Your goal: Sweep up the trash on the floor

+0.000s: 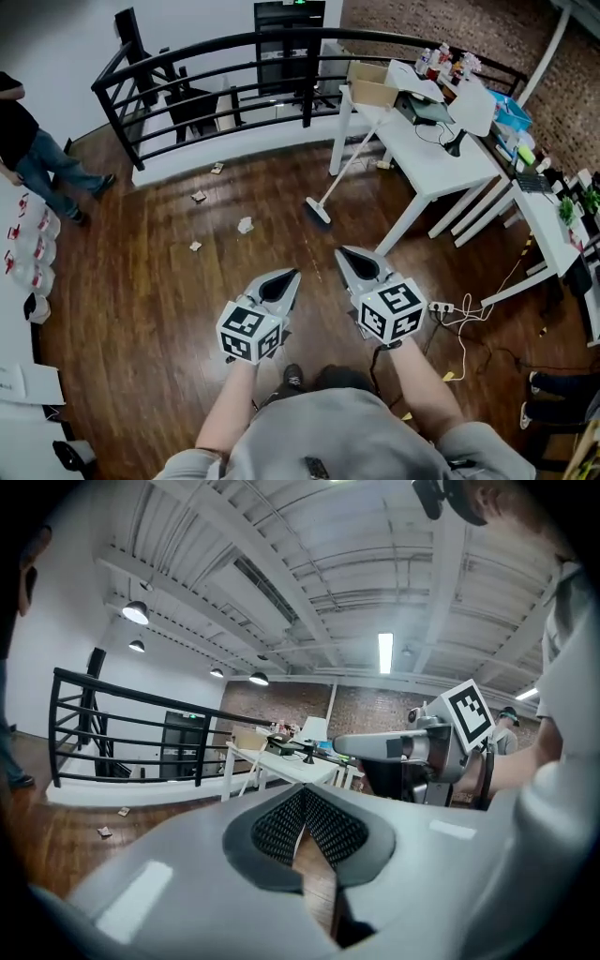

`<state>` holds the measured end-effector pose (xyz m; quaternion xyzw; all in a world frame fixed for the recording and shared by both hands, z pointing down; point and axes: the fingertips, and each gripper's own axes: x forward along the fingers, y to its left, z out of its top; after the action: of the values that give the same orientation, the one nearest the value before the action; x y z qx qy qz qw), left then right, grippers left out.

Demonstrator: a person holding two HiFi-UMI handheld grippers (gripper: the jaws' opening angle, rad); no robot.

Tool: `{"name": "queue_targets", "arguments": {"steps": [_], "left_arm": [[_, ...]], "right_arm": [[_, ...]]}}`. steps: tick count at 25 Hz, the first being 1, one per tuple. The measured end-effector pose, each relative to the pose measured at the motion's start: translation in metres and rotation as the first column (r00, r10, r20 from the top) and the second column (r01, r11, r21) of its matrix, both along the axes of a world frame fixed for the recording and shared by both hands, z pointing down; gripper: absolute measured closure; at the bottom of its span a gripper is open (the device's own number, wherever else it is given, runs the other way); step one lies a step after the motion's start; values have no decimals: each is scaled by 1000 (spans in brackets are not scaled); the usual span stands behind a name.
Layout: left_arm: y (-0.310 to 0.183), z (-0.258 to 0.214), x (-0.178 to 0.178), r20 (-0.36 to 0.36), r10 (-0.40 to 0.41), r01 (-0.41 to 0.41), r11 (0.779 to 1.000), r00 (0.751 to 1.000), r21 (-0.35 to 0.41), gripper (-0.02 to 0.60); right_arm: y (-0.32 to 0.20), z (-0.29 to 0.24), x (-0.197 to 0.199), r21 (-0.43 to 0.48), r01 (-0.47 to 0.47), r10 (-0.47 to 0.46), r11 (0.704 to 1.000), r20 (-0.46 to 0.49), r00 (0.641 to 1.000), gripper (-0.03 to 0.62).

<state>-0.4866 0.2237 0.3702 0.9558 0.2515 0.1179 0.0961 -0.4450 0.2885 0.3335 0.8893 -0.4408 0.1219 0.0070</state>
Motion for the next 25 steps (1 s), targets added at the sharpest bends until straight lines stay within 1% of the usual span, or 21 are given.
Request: {"name": "queue_targets", "arguments": {"steps": [6, 8, 10, 13, 17, 19, 22, 25], "left_arm": [[11, 8, 85, 27, 24, -25, 1000, 999, 18, 577], [16, 6, 116, 14, 22, -23, 999, 1000, 36, 577], [22, 2, 148, -10, 4, -4, 999, 1000, 50, 577], [42, -5, 200, -31, -7, 10, 998, 999, 70, 577], [68, -8, 264, -12, -1, 2, 992, 1000, 124, 577], [79, -10, 293, -14, 4, -2, 989, 1000, 147, 577], [87, -11, 334, -14, -4, 6, 988, 1000, 155, 577], [92, -5, 363, 5, -3, 2, 989, 1000, 148, 577]], "right_arm": [[20, 5, 86, 17, -36, 36, 999, 11, 999, 594], [27, 4, 118, 36, -39, 39, 999, 1, 999, 594], [34, 2, 150, 45, -35, 37, 998, -24, 999, 594], [51, -4, 203, 55, -26, 29, 998, -52, 998, 594], [72, -2, 263, 82, -1, 3, 997, -30, 1000, 594], [82, 0, 290, 86, 10, -8, 996, -24, 1000, 594], [91, 2, 330, 100, 11, -10, 995, -12, 1000, 594], [96, 11, 361, 103, 3, -4, 995, 11, 1000, 594]]}}
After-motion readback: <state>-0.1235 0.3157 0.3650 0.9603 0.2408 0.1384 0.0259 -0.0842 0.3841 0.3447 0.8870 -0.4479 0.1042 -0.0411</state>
